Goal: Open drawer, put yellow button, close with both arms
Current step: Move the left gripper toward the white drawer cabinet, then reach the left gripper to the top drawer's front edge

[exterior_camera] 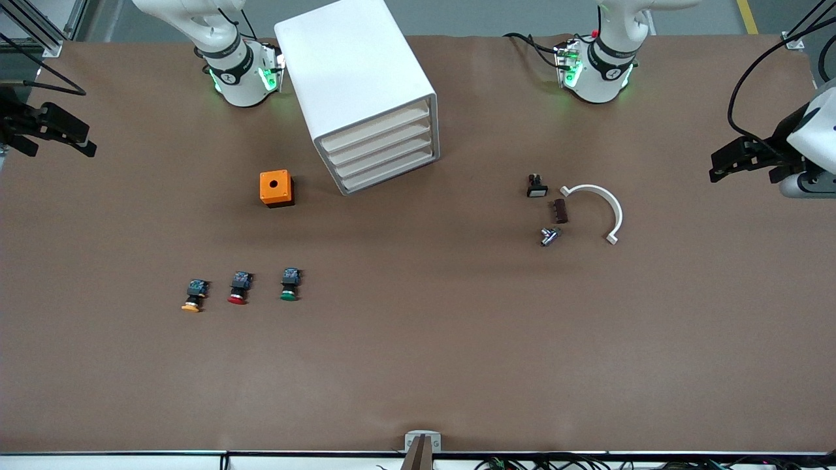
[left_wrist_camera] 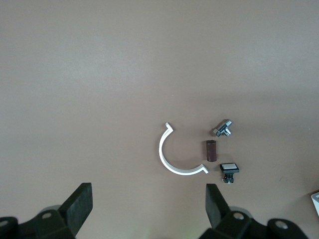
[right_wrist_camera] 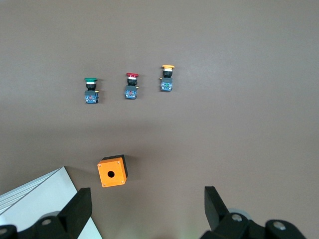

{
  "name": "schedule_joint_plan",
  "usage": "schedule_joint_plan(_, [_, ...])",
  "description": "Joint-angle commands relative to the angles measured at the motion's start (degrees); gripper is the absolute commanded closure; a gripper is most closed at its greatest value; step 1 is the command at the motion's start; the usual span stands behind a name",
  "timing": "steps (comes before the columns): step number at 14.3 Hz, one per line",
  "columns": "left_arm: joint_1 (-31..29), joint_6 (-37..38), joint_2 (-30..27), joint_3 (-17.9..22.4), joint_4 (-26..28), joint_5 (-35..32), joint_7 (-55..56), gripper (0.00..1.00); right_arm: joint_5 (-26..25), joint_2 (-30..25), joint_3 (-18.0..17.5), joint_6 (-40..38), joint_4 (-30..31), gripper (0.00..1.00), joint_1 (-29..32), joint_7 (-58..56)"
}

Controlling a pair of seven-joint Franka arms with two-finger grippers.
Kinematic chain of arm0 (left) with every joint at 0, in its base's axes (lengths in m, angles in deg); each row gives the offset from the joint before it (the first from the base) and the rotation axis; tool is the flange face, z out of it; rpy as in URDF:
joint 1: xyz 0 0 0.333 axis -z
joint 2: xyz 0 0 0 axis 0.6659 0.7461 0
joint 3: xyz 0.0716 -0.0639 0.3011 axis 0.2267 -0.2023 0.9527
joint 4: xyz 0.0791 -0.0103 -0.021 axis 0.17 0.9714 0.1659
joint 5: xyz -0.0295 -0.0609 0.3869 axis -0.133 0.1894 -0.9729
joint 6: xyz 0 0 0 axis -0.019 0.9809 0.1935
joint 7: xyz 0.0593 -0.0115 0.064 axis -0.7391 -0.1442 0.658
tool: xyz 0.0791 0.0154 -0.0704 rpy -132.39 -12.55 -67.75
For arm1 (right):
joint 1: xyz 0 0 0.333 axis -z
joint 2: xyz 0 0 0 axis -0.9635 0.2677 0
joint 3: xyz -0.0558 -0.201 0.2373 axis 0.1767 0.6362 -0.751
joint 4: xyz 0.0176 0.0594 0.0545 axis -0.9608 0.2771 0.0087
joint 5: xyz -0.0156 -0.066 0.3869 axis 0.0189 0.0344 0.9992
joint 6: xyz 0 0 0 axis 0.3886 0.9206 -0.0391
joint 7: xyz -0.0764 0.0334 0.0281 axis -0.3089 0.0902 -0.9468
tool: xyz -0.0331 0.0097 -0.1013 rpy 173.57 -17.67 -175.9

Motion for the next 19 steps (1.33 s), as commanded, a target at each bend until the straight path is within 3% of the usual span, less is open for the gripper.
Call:
schedule_joint_plan(1, [0.07,1.13,0.44,-0.06,-1.23,-0.44,-0.65,0.0,-0.16,-1.44,0.11,0.14,1.23,0.0,0.13,-0.27])
schedule_joint_plan(7, [-0.81,0.61,2.54,0.03,-2.11,-0.35,-0.31,0.0,-0.25,-1.44,0.12,0.31,1.23,0.0,0.13,-0.36])
schedule_joint_plan(12, [0.24,-0.1,12.1,0.03,-3.86,0.08,1.0,0.0,-0.25,-1.44,0.12,0.23,1.23,0.0,0.05,-0.36])
schedule_joint_plan(15, [2.95,-0.1,17.29,-0.06,-4.57,6.23,9.08,0.0,-0.34,-1.44,0.03,0.23,1.23,0.0,-0.13,-0.36])
schedule_joint_plan(19, [9.45,-0.19,21.08,-2.33,-4.66,8.0,20.75,0.0,-0.51,-1.35,0.03,0.05,1.23,0.0,-0.04,-0.36])
